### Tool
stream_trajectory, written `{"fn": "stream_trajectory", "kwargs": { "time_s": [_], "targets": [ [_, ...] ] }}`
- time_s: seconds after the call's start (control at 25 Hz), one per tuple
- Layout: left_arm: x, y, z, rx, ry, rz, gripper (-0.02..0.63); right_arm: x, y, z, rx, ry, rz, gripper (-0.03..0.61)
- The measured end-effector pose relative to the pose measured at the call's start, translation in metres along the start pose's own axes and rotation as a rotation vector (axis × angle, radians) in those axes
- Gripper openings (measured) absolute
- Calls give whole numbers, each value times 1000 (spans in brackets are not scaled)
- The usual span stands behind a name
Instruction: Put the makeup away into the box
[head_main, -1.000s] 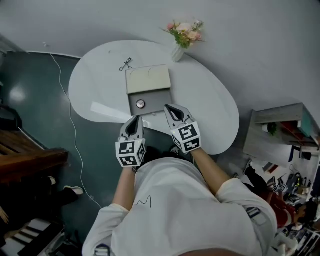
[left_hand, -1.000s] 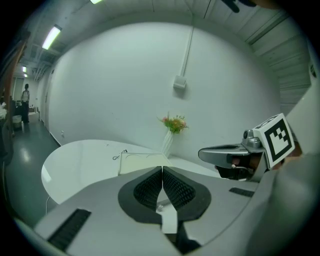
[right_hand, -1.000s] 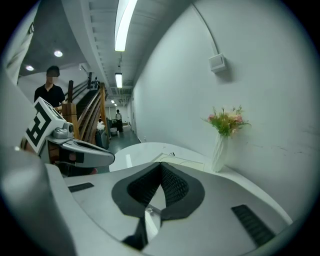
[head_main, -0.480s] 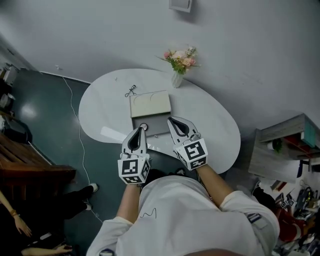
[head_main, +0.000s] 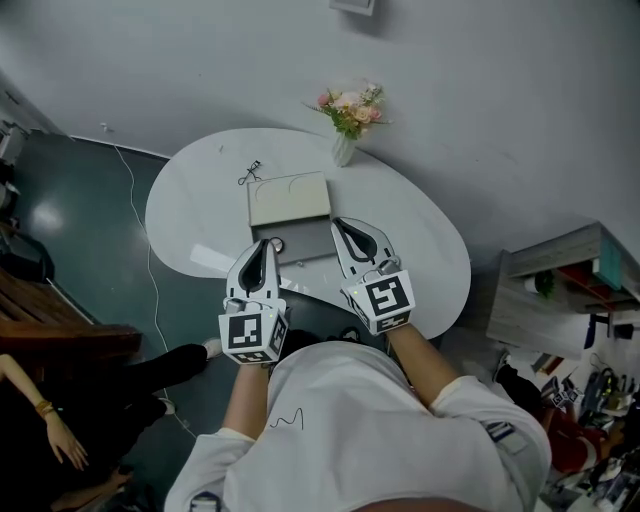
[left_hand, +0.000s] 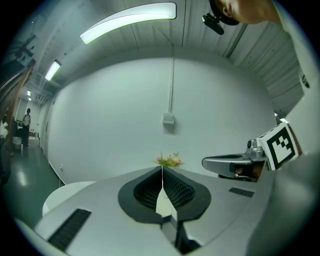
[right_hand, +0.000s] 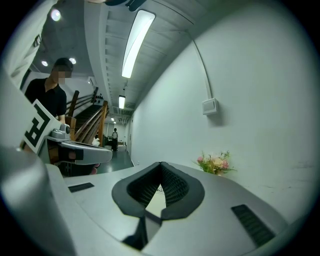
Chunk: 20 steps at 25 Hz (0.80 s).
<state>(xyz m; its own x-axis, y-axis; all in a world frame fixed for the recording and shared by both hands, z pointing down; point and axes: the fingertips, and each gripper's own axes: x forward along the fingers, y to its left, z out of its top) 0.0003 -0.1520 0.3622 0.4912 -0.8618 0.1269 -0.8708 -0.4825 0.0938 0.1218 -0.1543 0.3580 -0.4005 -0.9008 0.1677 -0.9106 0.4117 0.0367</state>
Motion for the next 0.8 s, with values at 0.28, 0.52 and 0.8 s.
{"fn": "stream_trajectory", "kwargs": {
  "time_s": [0.28, 0.52, 0.8],
  "targets": [
    [5, -2, 0, 10, -2, -17, 21, -1, -6, -1, 3, 6, -18, -3],
    [3, -4, -5, 9, 8, -15, 21, -2, -5, -5, 6, 11, -13, -3],
    [2, 0, -7, 4, 16, -3, 21, 3, -1, -5, 5, 13, 4, -3]
  ]
}}
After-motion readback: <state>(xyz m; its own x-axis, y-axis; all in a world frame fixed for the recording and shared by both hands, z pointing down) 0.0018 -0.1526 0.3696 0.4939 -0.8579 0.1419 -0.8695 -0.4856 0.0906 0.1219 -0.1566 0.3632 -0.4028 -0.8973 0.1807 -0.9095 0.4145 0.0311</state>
